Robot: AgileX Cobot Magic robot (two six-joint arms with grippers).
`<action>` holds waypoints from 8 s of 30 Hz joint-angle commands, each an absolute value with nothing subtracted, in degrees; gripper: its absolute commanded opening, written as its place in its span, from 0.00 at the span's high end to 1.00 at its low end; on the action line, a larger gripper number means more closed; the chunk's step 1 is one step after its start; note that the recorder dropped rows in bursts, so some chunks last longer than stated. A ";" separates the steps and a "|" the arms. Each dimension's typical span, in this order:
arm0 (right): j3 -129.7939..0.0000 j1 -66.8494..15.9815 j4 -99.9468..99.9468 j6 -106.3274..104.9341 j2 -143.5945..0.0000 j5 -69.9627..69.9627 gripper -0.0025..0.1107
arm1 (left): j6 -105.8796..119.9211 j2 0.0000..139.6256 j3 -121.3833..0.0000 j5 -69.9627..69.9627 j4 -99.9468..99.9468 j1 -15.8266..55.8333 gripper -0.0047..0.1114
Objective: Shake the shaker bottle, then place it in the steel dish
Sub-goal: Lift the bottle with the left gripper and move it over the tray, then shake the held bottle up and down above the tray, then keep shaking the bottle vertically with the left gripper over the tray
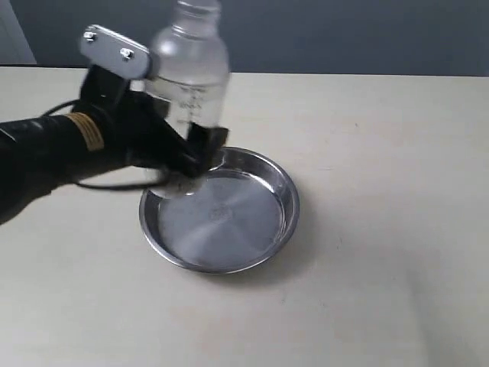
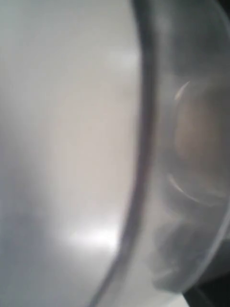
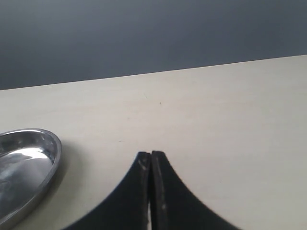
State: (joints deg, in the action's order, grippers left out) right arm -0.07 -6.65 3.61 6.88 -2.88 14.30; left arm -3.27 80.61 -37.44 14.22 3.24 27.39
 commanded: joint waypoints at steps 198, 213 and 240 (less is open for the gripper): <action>0.00 -6.76 3.34 6.68 -3.10 13.63 0.99 | -50.41 86.79 -45.63 13.73 -46.92 29.50 0.96; 0.00 -6.76 3.34 6.68 -3.10 13.50 0.99 | -52.07 87.90 -44.43 4.37 -45.79 28.09 0.96; 0.00 -6.76 3.50 6.68 -3.10 13.51 0.99 | -49.96 89.83 -46.68 24.99 -42.00 31.54 0.96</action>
State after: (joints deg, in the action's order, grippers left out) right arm -0.07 -6.65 3.63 6.88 -2.88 14.27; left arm -49.57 91.75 -45.23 18.19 -43.36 32.00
